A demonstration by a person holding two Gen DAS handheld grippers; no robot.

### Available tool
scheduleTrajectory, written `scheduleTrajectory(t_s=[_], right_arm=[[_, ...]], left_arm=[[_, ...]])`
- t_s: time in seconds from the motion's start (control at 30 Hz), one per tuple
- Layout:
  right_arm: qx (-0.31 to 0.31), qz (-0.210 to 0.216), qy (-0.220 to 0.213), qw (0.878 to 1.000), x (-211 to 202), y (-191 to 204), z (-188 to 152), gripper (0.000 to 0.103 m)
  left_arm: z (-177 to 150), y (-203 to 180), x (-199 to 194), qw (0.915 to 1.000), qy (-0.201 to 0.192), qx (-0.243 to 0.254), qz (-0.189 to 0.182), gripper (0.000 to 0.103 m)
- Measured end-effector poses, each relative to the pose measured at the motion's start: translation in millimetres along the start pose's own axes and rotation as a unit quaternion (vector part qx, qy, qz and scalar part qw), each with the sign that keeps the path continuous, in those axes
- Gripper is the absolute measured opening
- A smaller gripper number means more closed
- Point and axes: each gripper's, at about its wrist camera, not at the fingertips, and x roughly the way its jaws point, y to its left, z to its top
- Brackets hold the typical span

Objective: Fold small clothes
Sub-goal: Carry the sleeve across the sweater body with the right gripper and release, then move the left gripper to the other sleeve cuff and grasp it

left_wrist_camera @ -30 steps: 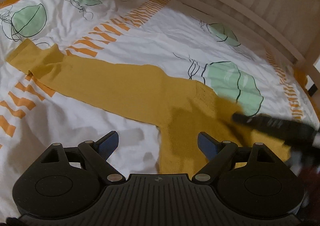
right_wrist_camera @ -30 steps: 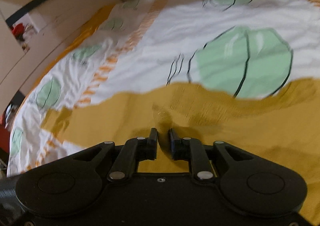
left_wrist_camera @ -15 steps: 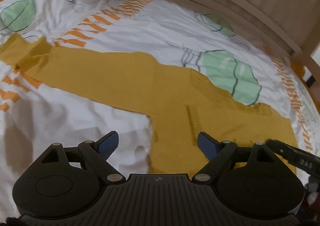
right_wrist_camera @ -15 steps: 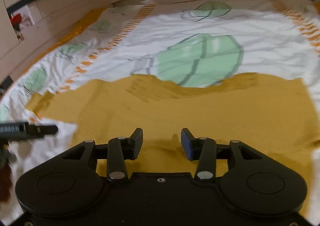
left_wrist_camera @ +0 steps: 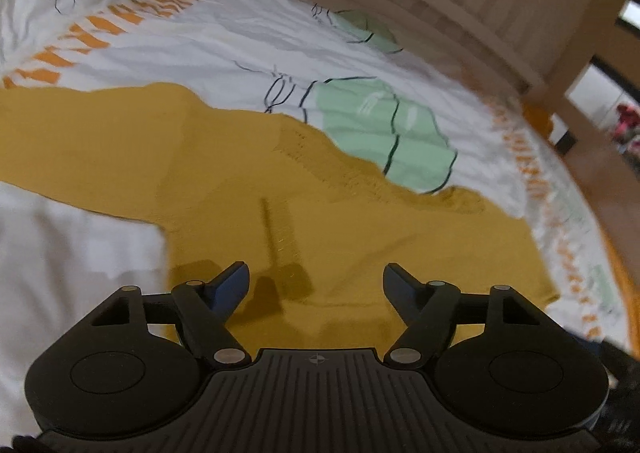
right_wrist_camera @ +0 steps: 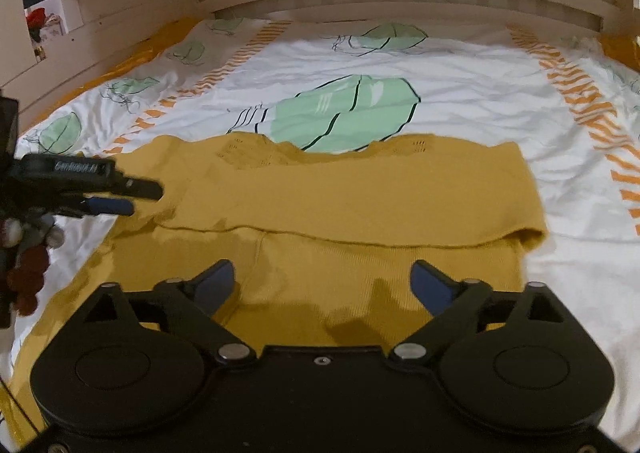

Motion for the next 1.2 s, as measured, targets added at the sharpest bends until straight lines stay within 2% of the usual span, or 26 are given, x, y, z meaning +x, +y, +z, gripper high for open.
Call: scheduleTrajectory(t_s=[0.1,0.23,0.37,0.57,0.67,0.73,0.77,0.9,1.03,1.13,1.2], right_arm=[[0.027,0.015,0.009,0.999,2,-8,-1,0.101],[0.071,0.042,0.006,0.997,-2,-18,3,0.103],[0.064,0.047,-0.008,0.997,-9,-15,6,0.103],[0.06,0.061,-0.008,0.996,-10,-11,5,0.103],[0.054,0.061,-0.001,0.997,-7,-8,5,0.103],[0.052,0.059,0.006,0.997,-5,-6,3,0.103],[0.052,0.06,0.01,0.997,-3,-6,3,0.103],[0.055,0.061,0.018,0.996,-2,-5,1,0.103],[0.057,0.061,0.02,0.996,-2,-5,-1,0.103],[0.065,0.06,0.024,0.996,-1,-7,-1,0.103],[0.073,0.062,0.027,0.995,0,-9,-2,0.103]], left_arm=[[2,-4,8,1.0,-0.002,0.007,-0.002,0.073],[2,-14,26,0.9986,0.023,0.036,0.031,0.073],[1,-15,37,0.9965,0.022,0.033,0.073,0.073],[7,-19,44,0.9953,0.021,0.035,0.088,0.072],[10,-24,46,0.9915,0.023,0.04,0.121,0.052],[14,-28,45,0.9897,0.02,0.05,0.133,0.022],[16,-29,43,0.9904,0.017,0.052,0.127,0.018],[29,-35,24,0.9906,-0.017,0.062,0.121,0.004],[45,-39,7,0.9852,-0.05,0.096,0.133,0.004],[54,-28,4,0.9835,-0.054,0.084,0.15,0.004],[56,-19,6,0.9874,-0.04,0.071,0.136,0.006]])
